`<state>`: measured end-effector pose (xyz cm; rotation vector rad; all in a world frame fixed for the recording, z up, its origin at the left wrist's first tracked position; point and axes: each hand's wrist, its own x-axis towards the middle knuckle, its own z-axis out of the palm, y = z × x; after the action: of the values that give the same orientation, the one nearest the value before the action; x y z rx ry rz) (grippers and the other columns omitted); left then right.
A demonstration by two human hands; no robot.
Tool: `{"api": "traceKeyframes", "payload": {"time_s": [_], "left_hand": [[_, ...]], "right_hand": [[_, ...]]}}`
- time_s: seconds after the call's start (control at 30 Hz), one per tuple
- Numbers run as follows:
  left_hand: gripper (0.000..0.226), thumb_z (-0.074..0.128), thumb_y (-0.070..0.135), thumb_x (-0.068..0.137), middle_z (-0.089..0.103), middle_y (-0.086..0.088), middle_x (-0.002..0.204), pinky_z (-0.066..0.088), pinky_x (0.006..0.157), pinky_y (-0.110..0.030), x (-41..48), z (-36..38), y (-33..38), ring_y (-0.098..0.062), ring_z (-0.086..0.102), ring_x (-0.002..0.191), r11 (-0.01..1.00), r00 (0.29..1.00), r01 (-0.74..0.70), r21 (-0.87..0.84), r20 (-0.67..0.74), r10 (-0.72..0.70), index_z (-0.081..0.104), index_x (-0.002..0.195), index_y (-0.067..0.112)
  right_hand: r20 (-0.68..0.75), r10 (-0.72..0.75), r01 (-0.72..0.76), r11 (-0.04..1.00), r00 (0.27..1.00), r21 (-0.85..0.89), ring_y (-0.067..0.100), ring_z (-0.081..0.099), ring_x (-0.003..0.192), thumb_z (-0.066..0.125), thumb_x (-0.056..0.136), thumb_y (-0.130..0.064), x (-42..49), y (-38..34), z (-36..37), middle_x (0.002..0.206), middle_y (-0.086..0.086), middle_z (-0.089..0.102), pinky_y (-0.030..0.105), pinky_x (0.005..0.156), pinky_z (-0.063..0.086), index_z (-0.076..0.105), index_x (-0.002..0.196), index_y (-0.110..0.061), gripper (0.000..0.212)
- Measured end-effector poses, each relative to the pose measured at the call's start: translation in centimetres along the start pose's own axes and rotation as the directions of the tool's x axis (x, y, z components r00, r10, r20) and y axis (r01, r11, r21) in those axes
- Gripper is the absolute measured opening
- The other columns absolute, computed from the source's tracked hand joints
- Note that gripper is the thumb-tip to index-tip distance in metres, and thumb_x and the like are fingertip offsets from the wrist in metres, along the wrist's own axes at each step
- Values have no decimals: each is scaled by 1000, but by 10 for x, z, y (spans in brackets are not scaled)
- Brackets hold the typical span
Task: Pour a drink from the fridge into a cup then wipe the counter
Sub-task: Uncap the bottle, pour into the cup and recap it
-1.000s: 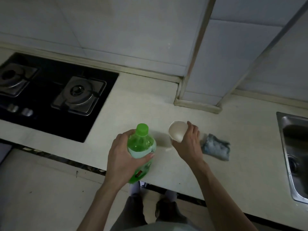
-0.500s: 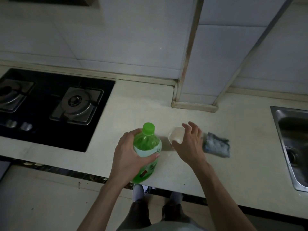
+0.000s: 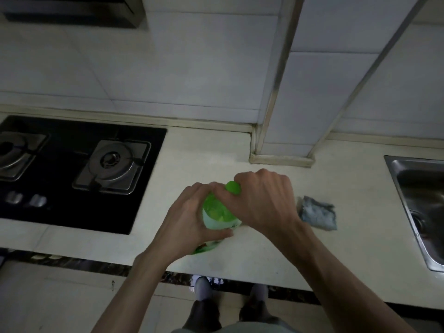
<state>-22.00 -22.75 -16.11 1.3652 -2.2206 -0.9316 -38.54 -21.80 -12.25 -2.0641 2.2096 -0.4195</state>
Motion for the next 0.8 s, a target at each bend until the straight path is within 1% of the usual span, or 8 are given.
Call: {"api": "traceKeyframes", "payload": {"time_s": [0.07, 0.23, 0.33, 0.43, 0.53, 0.63, 0.73, 0.8], "left_hand": [[74, 88, 50, 54, 55, 21, 104, 44, 79, -22, 3, -7, -3, -1, 51, 98, 1000, 999, -15, 5, 33, 15, 50, 116, 40], [92, 92, 42, 53, 51, 32, 125, 43, 89, -19, 4, -18, -12, 7, 50, 114, 983, 1000, 9, -186, 31, -3, 40, 128, 55], [102, 93, 36, 52, 49, 33, 127, 47, 89, -20, 3, -16, -12, 5, 53, 114, 944, 997, 25, -330, -67, -50, 34, 134, 52], [112, 95, 26, 50, 46, 34, 128, 49, 90, -18, 2, -7, -18, 1, 52, 117, 898, 987, 0, -441, -143, -71, 31, 141, 39], [114, 97, 24, 47, 50, 25, 130, 54, 92, -37, 6, 2, -25, -5, 54, 120, 847, 989, 23, -531, -114, -98, 33, 138, 45], [97, 97, 32, 43, 61, 20, 117, 58, 84, -44, 16, 6, -25, -4, 62, 107, 836, 976, 39, -548, -157, -149, 46, 124, 51], [87, 92, 50, 43, 59, 24, 112, 58, 80, -36, 24, 7, -18, 2, 60, 102, 880, 967, 27, -475, -211, -143, 47, 118, 49], [84, 86, 60, 41, 58, 25, 110, 56, 77, -30, 29, 5, -12, 5, 59, 99, 912, 965, 20, -410, -232, -126, 44, 114, 51]], "right_hand": [[-4, -16, 16, 998, 1000, -64, 13, 32, 39, 33, 89, -69, 3, -7, -1, 42, -4, 34, 24, 48, 19, 35, 47, -15, 68], [-170, -136, 127, 990, 976, -62, 11, 12, 31, 42, 85, -47, 17, -27, -2, 36, -8, 9, 17, 45, 19, 15, 41, -16, 60], [-222, -195, 178, 980, 955, -94, 11, 7, 33, 47, 82, -44, 27, -38, -10, 39, -9, 4, 15, 47, 15, 13, 43, -17, 59], [-272, -223, 202, 974, 936, -105, 10, 5, 35, 46, 82, -44, 35, -40, -20, 41, -10, 2, 15, 49, 15, 15, 42, -18, 57], [-327, -227, 199, 973, 917, -119, 7, 1, 38, 40, 84, -44, 40, -39, -32, 43, -11, 1, 14, 50, 11, 16, 43, -19, 54], [-360, -208, 169, 976, 909, -137, 7, 1, 39, 42, 84, -44, 47, -34, -42, 43, -11, 1, 13, 51, 11, 19, 42, -19, 54], [-319, -121, 92, 990, 940, -103, 11, 13, 35, 42, 86, -43, 54, -18, -48, 39, -9, 12, 18, 48, 25, 35, 39, -11, 57], [-282, -80, 53, 993, 956, -104, 12, 17, 35, 38, 89, -44, 58, -8, -52, 38, -8, 17, 20, 47, 28, 36, 42, -11, 57]]}}
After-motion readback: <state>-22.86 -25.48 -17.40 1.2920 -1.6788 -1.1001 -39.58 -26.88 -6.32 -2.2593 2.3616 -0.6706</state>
